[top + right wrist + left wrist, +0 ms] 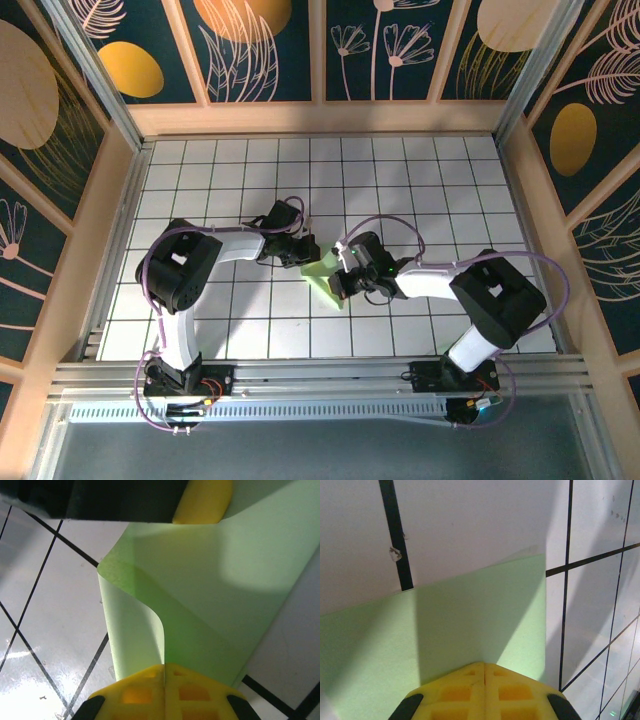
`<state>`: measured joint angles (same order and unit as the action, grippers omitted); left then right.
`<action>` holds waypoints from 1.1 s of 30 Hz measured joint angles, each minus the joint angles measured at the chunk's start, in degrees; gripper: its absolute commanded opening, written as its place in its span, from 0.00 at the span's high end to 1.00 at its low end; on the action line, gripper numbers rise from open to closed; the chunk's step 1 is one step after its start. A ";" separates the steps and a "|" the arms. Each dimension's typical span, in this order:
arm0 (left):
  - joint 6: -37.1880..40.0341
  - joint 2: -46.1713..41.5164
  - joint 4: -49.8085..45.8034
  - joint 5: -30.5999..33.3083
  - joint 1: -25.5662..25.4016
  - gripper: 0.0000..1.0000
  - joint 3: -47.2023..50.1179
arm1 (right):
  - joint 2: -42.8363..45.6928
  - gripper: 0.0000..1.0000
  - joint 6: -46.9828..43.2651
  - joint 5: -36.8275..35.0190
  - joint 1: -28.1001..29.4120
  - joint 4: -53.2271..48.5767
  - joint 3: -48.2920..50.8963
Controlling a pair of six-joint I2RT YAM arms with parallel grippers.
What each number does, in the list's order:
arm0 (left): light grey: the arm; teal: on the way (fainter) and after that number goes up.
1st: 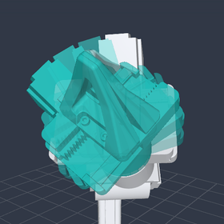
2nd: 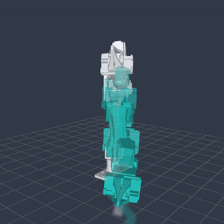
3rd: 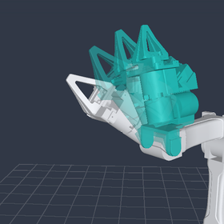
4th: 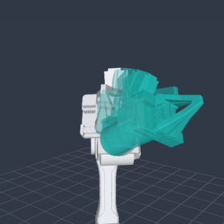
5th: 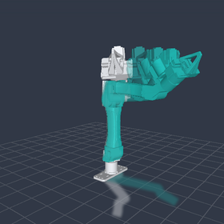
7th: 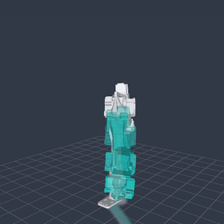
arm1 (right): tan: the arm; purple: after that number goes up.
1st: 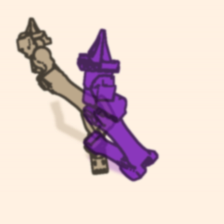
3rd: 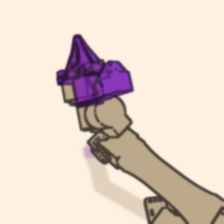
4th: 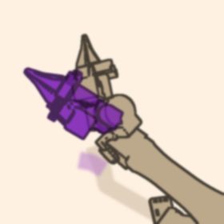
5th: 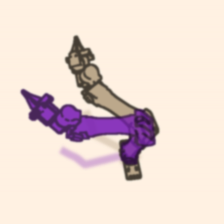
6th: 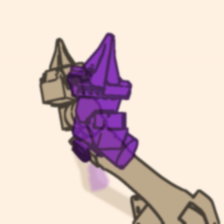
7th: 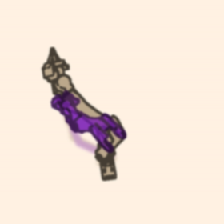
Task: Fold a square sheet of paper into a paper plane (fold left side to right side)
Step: Third fold the triangle at the center of the table.
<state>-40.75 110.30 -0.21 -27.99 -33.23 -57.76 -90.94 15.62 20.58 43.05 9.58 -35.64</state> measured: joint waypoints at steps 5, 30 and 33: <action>0.00 0.00 0.00 0.00 0.00 0.97 0.00 | -0.22 1.00 0.00 -0.20 -0.37 0.00 0.00; 0.00 0.00 0.00 0.28 -0.11 0.97 0.00 | -0.98 1.00 -0.04 -1.68 -1.07 -1.07 -0.76; 0.00 -0.02 0.00 0.35 -0.11 0.97 0.00 | -0.98 1.00 -0.04 -1.70 -1.07 -1.07 -0.76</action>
<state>-40.75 110.28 -0.21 -27.64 -33.34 -57.76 -91.92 15.57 18.87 41.98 8.51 -36.40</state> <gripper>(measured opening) 0.048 0.051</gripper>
